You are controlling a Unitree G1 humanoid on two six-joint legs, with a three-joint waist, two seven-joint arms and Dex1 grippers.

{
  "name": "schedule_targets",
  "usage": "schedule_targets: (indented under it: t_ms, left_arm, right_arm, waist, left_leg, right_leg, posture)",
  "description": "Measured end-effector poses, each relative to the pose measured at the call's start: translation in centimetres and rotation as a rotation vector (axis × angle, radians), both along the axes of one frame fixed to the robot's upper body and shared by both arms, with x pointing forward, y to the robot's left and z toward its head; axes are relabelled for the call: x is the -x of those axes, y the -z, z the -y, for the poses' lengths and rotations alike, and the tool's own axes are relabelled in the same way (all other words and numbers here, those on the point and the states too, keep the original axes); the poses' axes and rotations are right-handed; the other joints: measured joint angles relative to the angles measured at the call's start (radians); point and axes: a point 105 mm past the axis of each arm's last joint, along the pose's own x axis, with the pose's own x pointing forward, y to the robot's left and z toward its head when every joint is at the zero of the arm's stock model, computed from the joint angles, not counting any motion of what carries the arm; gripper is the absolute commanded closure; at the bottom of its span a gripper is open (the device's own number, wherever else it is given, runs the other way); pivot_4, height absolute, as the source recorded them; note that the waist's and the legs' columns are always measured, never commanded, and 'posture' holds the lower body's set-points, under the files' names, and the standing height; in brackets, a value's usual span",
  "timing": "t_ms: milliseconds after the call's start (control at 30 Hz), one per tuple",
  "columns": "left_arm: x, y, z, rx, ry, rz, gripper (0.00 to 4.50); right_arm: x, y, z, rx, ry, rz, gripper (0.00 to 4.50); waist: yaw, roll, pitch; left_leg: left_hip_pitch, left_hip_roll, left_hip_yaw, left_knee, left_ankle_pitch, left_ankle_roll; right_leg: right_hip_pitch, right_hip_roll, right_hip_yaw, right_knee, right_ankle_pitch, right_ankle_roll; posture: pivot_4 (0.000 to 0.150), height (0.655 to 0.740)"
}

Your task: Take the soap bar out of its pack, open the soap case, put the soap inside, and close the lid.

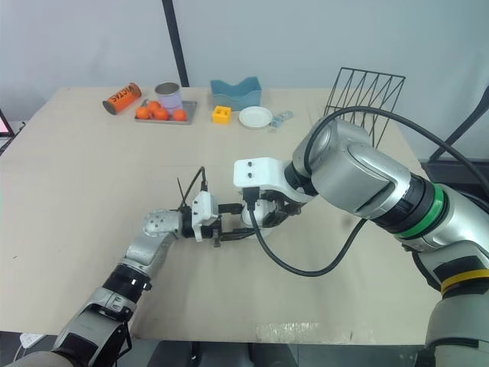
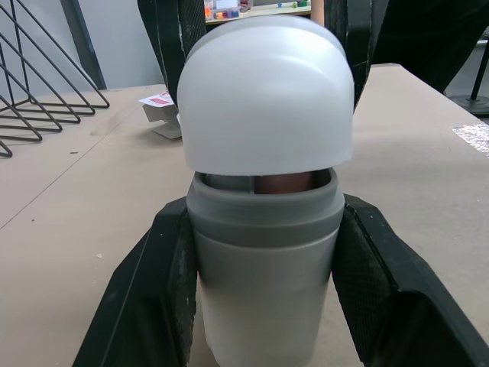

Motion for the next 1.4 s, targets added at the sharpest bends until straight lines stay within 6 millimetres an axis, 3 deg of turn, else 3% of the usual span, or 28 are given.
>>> schedule_targets:
  t_ms: [33, 133, 167, 233, 867, 1200, 1400]
  left_arm:
    - [0.0, 0.0, 0.0, 0.000, 0.000, 0.000, 2.59]
    - [0.0, 0.0, 0.0, 0.002, -0.005, 0.001, 2.59]
    - [-0.1, 0.0, 0.0, 0.002, -0.006, 0.001, 2.59]
    - [-0.1, -0.1, 0.0, 0.004, -0.011, 0.001, 2.59]
    - [-0.3, -0.1, -0.1, 0.005, -0.029, 0.006, 2.59]
    - [-0.4, 0.0, -0.2, 0.002, -0.032, 0.007, 2.59]
    - [-0.4, 0.0, -0.3, 0.002, -0.032, 0.007, 2.59]
  right_arm:
    - [0.0, 0.0, 0.0, 0.000, -0.001, 0.001, 1.53]
    - [0.2, 0.2, -0.3, 0.000, -0.014, -0.014, 1.17]
    - [0.2, 0.2, -0.3, 0.001, -0.016, -0.017, 0.49]
    - [0.2, 0.3, -0.4, 0.002, -0.019, -0.021, 0.06]
    - [-0.6, 0.0, 0.1, -0.003, 0.012, -0.008, 0.06]
    - [1.0, -1.4, 0.8, 0.001, -0.029, 0.010, 0.06]
    - [0.9, -2.5, 2.2, 0.002, -0.009, 0.053, 0.06]
  waist:
    - [0.000, 0.000, 0.000]
    - [0.000, 0.000, 0.000]
    - [0.000, 0.000, 0.000]
    - [0.000, 0.000, 0.000]
    - [0.000, 0.000, 0.000]
    - [0.000, 0.000, 0.000]
    - [0.000, 0.000, 0.000]
  left_leg:
    - [0.000, 0.000, 0.000, 0.000, 0.000, 0.000]
    - [0.000, 0.000, 0.000, 0.000, 0.000, 0.000]
    - [0.000, 0.000, 0.000, 0.000, 0.000, 0.000]
    - [0.000, 0.000, 0.000, 0.000, 0.000, 0.000]
    - [0.000, 0.000, 0.000, -0.001, 0.000, 0.000]
    - [0.000, 0.000, 0.000, -0.001, 0.000, -0.001]
    - [0.000, 0.000, 0.000, -0.001, 0.000, -0.001]
  right_leg:
    - [0.000, 0.000, 0.000, 0.000, 0.000, 0.000]
    - [0.000, 0.000, 0.000, 0.000, 0.000, 0.000]
    - [0.000, 0.000, 0.000, 0.000, 0.000, 0.000]
    - [0.000, 0.000, 0.000, 0.000, 0.000, 0.000]
    - [0.000, 0.000, 0.000, 0.000, 0.000, 0.000]
    - [0.000, 0.000, 0.000, 0.000, 0.000, 0.000]
    - [0.000, 0.000, 0.000, 0.000, 0.000, 0.000]
  posture:
    - [0.150, 0.7400]
    - [0.150, 0.7400]
    - [0.150, 0.7400]
    - [0.150, 0.7400]
    - [0.150, 0.7400]
    - [0.150, 0.7400]
    - [0.150, 0.7400]
